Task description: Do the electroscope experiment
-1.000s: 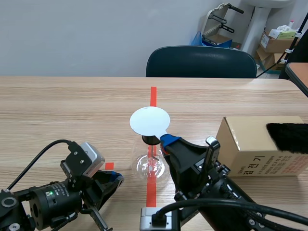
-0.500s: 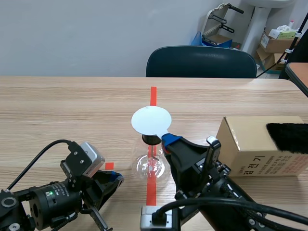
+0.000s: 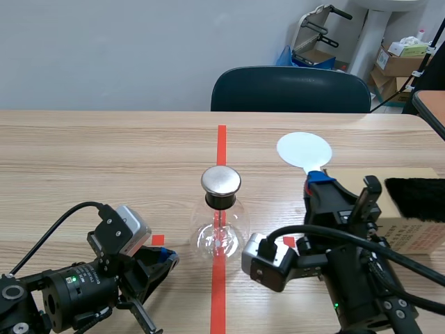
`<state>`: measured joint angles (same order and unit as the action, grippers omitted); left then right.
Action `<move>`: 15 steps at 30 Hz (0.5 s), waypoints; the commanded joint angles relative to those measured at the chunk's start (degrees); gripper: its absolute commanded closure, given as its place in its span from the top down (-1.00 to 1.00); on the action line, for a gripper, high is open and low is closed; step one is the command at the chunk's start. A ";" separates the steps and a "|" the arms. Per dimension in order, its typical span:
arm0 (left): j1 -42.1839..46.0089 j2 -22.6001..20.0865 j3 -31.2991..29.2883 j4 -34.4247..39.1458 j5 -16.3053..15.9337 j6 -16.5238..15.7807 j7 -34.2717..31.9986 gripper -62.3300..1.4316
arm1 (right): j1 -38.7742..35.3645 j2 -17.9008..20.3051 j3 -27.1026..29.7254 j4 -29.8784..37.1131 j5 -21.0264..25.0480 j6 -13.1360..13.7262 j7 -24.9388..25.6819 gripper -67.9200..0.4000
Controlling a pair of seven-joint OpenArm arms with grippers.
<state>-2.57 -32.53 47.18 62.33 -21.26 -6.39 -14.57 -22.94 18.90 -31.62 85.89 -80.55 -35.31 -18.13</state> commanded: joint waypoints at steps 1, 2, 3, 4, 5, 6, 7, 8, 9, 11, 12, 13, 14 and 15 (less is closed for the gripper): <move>0.00 0.28 -0.17 0.46 -0.15 -0.15 -0.57 -0.83 | -0.26 0.63 0.11 1.55 -0.09 -0.61 -2.29 -0.96; 0.00 0.28 -0.17 0.46 -0.15 -0.15 -0.57 -0.83 | -0.26 0.63 0.11 1.55 -0.09 -0.61 -3.98 -0.96; 0.00 0.28 -0.17 0.46 -0.15 -0.15 -0.57 -0.83 | -0.26 0.63 0.11 1.55 -0.09 -0.61 -5.53 -0.96; 0.00 0.28 -0.17 0.46 -0.15 -0.15 -0.57 -0.83 | -0.26 0.63 0.11 1.55 -0.09 -0.61 -6.91 -0.96; 0.00 0.28 -0.17 0.46 -0.15 -0.15 -0.57 -0.83 | -0.26 0.63 0.11 1.55 -0.09 -0.61 -8.11 -0.96; 0.00 0.28 -0.17 0.46 -0.15 -0.15 -0.57 -0.83 | -0.26 0.63 0.11 1.55 -0.09 -0.61 -9.05 -0.96; 0.00 0.28 -0.17 0.46 -0.15 -0.15 -0.57 -0.83 | -0.26 0.63 0.11 1.55 -0.09 -0.61 -9.81 -0.96; 0.00 0.28 -0.17 0.46 -0.15 -0.15 -0.57 -0.83 | -0.26 0.63 0.11 1.55 -0.09 -0.61 -10.38 -0.96; 0.00 0.28 -0.17 0.46 -0.15 -0.15 -0.57 -0.83 | -0.26 0.63 0.11 1.55 -0.09 -0.61 -10.73 -0.96; 0.00 0.28 -0.17 0.46 -0.15 -0.15 -0.57 -0.83 | -0.26 0.63 0.11 1.55 -0.09 -0.61 -10.75 -0.96; 0.00 0.28 -0.17 0.46 -0.15 -0.15 -0.57 -0.83 | -0.26 0.63 0.11 1.55 -0.09 -0.61 -10.75 -0.96; 0.00 0.28 -0.17 0.46 -0.15 -0.15 -0.57 -0.83 | -0.26 0.63 0.11 1.55 -0.09 -0.61 -10.75 -0.96; 0.00 0.28 -0.17 0.46 -0.15 -0.15 -0.57 -0.83 | -0.26 0.63 0.11 1.55 -0.09 -0.61 -10.75 -0.96; 0.00 0.28 -0.17 0.46 -0.15 -0.15 -0.57 -0.83 | -0.26 0.63 0.11 1.55 -0.09 -0.61 -10.75 -0.96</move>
<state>-2.57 -32.53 47.18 62.33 -21.26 -6.39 -14.57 -22.94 18.90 -31.62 85.89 -80.53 -35.33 -28.58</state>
